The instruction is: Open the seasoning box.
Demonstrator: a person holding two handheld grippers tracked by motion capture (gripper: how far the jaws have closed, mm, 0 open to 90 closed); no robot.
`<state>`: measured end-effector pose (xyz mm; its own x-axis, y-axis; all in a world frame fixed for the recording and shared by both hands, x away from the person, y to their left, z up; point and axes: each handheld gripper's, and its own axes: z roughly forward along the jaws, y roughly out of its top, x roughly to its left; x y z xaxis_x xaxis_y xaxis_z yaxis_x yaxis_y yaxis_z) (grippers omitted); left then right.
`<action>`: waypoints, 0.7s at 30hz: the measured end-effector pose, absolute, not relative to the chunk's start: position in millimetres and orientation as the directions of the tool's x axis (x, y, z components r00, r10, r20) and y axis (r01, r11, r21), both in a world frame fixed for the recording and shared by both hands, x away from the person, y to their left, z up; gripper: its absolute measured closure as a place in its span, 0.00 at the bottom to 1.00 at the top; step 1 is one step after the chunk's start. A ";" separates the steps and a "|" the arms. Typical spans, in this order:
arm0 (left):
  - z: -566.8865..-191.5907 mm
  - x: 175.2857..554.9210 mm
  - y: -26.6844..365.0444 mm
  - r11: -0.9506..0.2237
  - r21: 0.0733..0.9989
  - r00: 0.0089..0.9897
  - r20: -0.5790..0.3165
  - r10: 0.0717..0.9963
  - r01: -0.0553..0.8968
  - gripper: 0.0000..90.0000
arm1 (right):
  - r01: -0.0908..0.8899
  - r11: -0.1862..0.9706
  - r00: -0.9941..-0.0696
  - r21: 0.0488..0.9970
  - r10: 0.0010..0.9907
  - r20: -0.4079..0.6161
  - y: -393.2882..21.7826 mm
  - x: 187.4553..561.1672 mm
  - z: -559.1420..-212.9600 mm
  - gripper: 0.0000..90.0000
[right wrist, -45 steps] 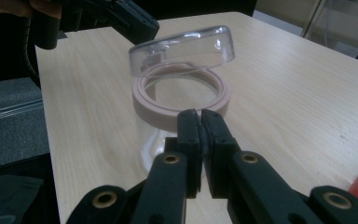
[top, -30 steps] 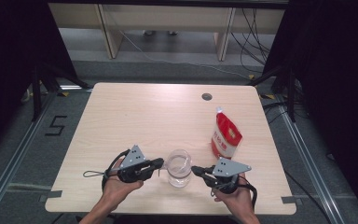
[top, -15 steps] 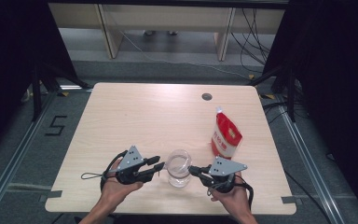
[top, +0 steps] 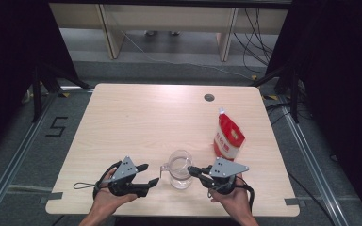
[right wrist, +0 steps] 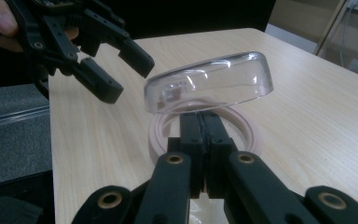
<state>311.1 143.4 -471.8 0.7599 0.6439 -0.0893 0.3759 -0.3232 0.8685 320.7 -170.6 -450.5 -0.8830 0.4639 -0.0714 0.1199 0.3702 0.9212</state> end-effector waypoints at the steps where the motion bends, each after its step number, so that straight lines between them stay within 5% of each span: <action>1: -473.5 310.4 144.3 -0.329 0.865 0.756 -0.085 0.649 0.379 0.37 | 0.118 0.366 -0.879 0.923 0.470 -0.074 -169.4 320.4 -450.2 0.99; 21: -490.2 305.3 157.9 -0.358 0.848 0.748 -0.067 0.661 0.392 0.31 | 0.063 0.350 -0.893 0.935 0.439 -0.104 -151.0 319.1 -434.4 0.99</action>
